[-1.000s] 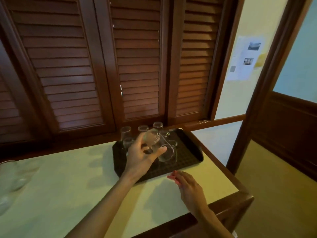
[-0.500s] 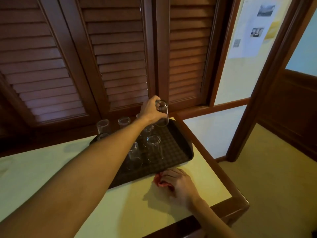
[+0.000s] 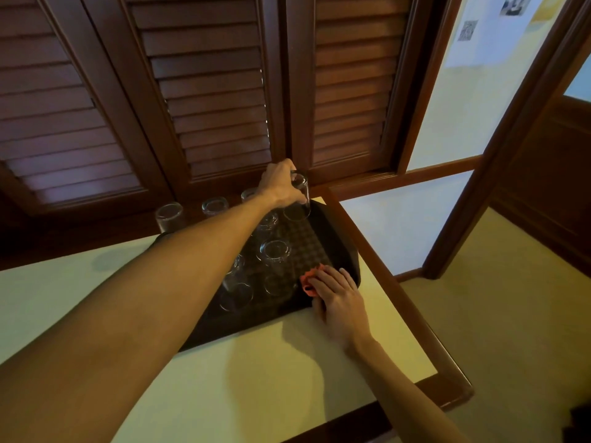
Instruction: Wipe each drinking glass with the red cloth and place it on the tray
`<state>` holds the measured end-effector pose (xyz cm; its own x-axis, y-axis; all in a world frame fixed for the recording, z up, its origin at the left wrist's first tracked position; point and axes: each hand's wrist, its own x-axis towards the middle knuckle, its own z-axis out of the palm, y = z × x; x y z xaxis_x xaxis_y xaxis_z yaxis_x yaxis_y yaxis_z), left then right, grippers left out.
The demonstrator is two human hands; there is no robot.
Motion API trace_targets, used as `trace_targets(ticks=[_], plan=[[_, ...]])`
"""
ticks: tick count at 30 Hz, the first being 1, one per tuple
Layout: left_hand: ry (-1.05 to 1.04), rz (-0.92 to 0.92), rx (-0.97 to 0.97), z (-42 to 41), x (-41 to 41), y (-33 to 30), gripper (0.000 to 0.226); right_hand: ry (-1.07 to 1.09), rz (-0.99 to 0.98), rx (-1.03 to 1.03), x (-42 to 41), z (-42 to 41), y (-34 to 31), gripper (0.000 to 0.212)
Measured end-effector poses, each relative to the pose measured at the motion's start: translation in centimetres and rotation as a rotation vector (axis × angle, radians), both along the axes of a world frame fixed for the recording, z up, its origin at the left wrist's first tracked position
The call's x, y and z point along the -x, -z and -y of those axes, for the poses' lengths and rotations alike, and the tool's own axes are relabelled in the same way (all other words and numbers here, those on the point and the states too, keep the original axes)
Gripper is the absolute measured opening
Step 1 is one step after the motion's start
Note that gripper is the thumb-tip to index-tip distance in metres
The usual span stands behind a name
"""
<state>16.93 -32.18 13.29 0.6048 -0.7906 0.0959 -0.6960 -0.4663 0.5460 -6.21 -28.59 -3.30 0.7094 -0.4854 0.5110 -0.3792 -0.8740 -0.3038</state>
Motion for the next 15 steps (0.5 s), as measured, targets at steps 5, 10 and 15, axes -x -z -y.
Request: trace_targets(ticks=[5, 10, 15], plan=[[-0.006, 0.013, -0.061, 0.8, -0.5, 0.4, 0.068, 0.005, 0.005, -0.038, 0.1, 0.1, -0.1, 0.042], [-0.001, -0.007, -0.114, 1.5, -0.7, 0.5, 0.071, 0.021, -0.015, -0.063, 0.0, 0.1, -0.1, 0.042], [-0.022, -0.014, -0.164, 1.9, -0.5, 1.4, 0.076, 0.038, -0.044, -0.073, 0.0, 0.0, -0.4, 0.042]])
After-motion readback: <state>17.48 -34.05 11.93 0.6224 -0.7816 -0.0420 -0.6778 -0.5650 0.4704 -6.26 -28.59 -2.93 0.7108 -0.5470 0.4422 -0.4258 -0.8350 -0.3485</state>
